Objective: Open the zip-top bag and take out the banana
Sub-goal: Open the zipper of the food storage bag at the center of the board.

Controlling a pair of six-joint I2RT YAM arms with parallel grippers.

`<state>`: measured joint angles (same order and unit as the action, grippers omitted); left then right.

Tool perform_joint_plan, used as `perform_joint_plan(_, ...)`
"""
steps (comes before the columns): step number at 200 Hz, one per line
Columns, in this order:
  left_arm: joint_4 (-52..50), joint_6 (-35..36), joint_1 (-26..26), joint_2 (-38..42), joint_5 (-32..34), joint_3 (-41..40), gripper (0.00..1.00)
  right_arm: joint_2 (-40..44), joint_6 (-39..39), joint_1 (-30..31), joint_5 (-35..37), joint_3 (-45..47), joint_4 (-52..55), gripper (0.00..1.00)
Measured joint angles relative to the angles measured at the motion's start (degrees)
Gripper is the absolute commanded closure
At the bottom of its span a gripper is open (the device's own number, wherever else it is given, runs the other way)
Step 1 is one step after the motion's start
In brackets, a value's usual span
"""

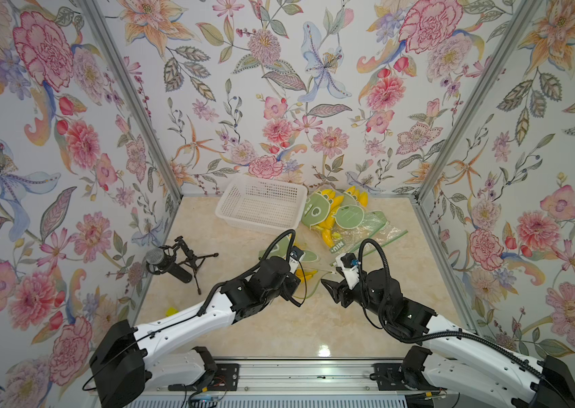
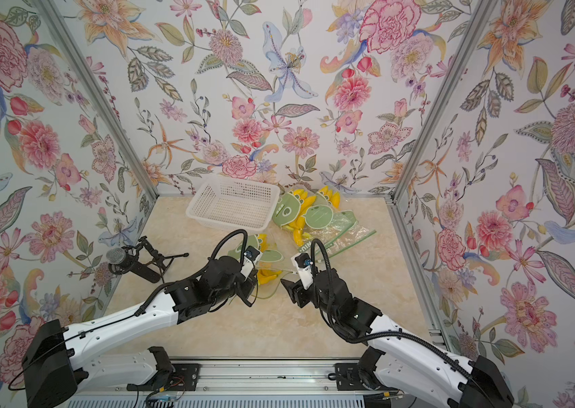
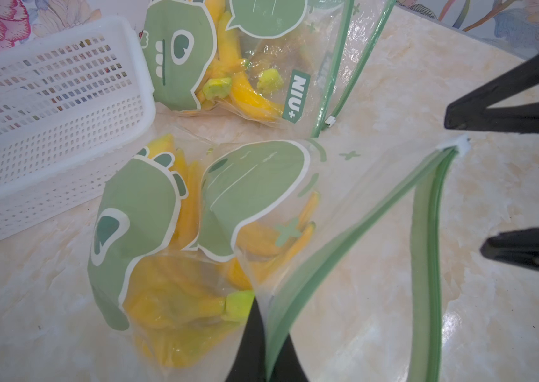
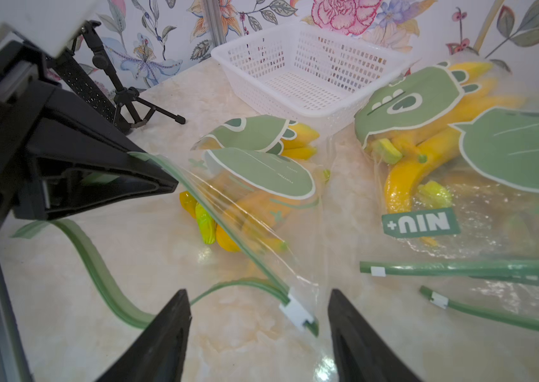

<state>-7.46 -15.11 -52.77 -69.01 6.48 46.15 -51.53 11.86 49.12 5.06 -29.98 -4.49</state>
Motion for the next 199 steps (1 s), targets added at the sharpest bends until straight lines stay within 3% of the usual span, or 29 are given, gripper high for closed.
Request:
perform_joint_plan(41, 3.13, -0.85, -2.14, -1.99, 0.15, -0.02, 1.00, -3.76, 18.97, 0.76, 2.97, 0.07, -0.72, 0.22)
perform_joint_plan(81, 4.55, -1.90, -3.32, -2.78, 0.46, -0.02, 1.00, -10.45, 28.87, 1.86, 5.97, 0.07, -0.87, 0.36)
perform_joint_plan(118, 4.87, -2.49, -3.48, -2.34, 4.52, -0.02, 1.00, -12.24, 32.87, 2.54, 9.49, 0.07, 1.79, 0.47)
perform_joint_plan(183, 4.11, -2.47, -1.60, 0.87, 7.72, -0.02, 1.00, -14.95, 34.49, 5.57, 14.12, 0.04, 8.66, 0.47)
perform_joint_plan(199, 4.09, -2.38, -1.60, 0.92, 7.56, -0.02, 1.00, -14.78, 34.05, 6.12, 14.82, -0.52, 9.90, 0.41)
